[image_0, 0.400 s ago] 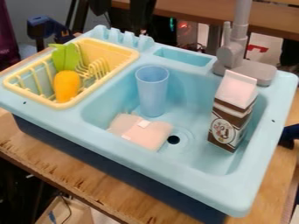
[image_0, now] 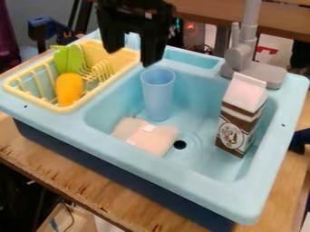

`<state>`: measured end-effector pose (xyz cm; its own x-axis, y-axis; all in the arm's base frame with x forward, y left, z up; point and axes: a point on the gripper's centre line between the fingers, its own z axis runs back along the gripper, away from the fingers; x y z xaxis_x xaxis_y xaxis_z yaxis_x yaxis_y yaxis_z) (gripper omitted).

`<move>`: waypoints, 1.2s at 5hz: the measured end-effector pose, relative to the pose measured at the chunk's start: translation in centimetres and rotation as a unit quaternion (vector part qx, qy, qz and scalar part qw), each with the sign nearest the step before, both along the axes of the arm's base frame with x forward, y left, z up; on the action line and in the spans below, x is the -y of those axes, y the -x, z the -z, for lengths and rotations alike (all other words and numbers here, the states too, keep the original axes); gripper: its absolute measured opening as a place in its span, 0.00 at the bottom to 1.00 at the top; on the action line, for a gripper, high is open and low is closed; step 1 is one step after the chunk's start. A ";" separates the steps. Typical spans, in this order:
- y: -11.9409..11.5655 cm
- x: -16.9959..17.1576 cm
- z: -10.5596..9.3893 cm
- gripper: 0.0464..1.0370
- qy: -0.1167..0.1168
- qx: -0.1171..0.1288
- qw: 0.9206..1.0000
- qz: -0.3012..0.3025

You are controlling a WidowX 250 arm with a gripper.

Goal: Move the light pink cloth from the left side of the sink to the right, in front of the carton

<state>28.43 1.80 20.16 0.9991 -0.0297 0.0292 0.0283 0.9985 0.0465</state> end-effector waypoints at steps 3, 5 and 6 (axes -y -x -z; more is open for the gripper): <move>1.8 2.3 5.1 0.97 0.003 -0.054 0.998 0.041; 1.2 2.3 7.3 0.97 -0.003 -0.072 0.996 0.049; 0.9 2.1 8.6 0.97 -0.001 -0.070 0.996 0.055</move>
<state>27.54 -0.34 11.59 0.9839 -0.1398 -0.1111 0.1446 0.9888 0.0364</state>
